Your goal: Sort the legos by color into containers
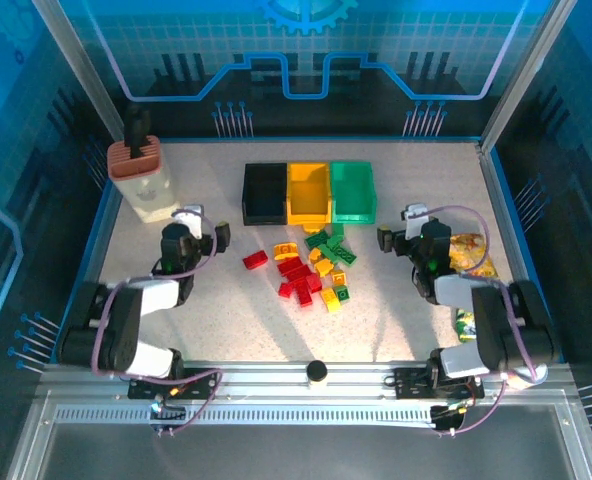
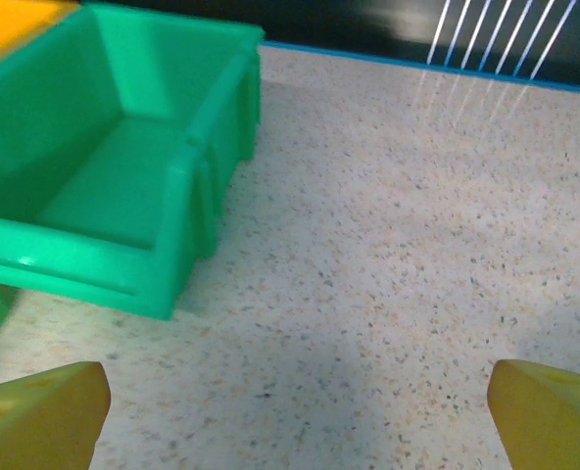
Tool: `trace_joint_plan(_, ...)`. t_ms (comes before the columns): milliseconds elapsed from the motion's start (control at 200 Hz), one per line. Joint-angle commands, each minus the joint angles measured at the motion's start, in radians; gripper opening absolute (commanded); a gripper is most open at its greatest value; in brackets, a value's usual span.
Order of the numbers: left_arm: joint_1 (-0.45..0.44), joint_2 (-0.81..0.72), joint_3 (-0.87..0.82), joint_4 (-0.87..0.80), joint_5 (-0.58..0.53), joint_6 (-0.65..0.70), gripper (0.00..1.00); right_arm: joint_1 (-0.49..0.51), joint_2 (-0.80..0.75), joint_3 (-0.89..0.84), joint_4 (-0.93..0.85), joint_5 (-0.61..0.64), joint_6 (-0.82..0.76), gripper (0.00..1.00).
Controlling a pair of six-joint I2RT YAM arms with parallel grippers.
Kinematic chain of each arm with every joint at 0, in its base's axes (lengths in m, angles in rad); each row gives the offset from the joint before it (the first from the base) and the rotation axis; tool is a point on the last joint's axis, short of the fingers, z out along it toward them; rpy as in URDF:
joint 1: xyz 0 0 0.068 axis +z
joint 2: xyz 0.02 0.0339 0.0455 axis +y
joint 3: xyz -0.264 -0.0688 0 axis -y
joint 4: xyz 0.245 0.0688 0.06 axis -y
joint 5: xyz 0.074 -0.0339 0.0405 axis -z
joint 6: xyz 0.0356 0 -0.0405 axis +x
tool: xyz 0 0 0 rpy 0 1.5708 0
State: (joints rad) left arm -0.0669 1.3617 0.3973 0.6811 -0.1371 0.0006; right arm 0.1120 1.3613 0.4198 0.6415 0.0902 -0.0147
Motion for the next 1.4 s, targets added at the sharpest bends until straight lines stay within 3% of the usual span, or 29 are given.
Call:
trace_joint_plan(0,-0.016,-0.227,0.159,-0.426,-0.127,-0.133,0.99,0.030,-0.215,0.183,-0.349,0.047,0.119,1.00)
trace_joint_plan(70,-0.003,-0.312,0.265,-0.735,-0.211,-0.429,0.99,-0.001,-0.279,0.358,-0.870,0.084,0.411,1.00)
trace_joint_plan(95,0.016,-0.327,0.299,-0.823,-0.168,-0.516,0.99,-0.005,-0.282,0.362,-0.916,0.193,0.545,1.00)
trace_joint_plan(115,0.037,-0.336,0.314,-0.859,-0.086,-0.540,0.99,-0.019,-0.285,0.369,-0.958,0.192,0.622,1.00)
trace_joint_plan(175,0.058,-0.343,0.329,-0.880,0.158,-0.543,0.99,-0.100,-0.277,0.349,-0.868,-0.136,0.602,1.00)
trace_joint_plan(205,0.044,-0.339,0.335,-0.900,0.206,-0.561,0.98,-0.102,-0.265,0.364,-0.882,-0.187,0.622,1.00)
trace_joint_plan(280,-0.043,-0.319,0.361,-0.987,0.176,-0.558,0.96,-0.050,-0.238,0.411,-0.940,-0.214,0.600,1.00)
trace_joint_plan(400,-0.188,-0.270,0.403,-1.131,0.091,-0.493,0.96,0.089,-0.219,0.482,-1.043,-0.126,0.514,1.00)
trace_joint_plan(495,-0.236,-0.249,0.368,-1.146,0.101,-0.506,0.95,0.196,-0.217,0.496,-1.086,-0.047,0.459,1.00)
trace_joint_plan(575,-0.264,-0.235,0.315,-1.101,0.119,-0.528,0.94,0.197,-0.205,0.466,-1.084,-0.050,0.543,0.97)
trace_joint_plan(595,-0.268,-0.231,0.303,-1.090,0.120,-0.536,0.94,0.183,-0.201,0.432,-1.086,-0.082,0.569,0.97)
trace_joint_plan(660,-0.279,-0.203,0.284,-1.065,0.122,-0.556,0.91,0.112,-0.197,0.373,-0.994,-0.395,0.539,0.97)
trace_joint_plan(705,-0.285,-0.178,0.282,-1.061,0.118,-0.559,0.90,0.111,-0.205,0.340,-0.944,-0.456,0.568,0.97)
trace_joint_plan(981,-0.312,0.007,0.342,-1.047,0.130,-0.586,0.85,0.285,-0.267,0.338,-1.053,-0.241,0.548,0.98)
trace_joint_plan(1201,-0.312,0.112,0.418,-1.038,0.132,-0.584,0.83,0.302,-0.369,0.281,-1.056,-0.191,0.551,0.98)
trace_joint_plan(1396,-0.318,0.217,0.496,-1.079,0.136,-0.580,0.79,0.296,-0.315,0.313,-1.043,-0.187,0.507,0.98)
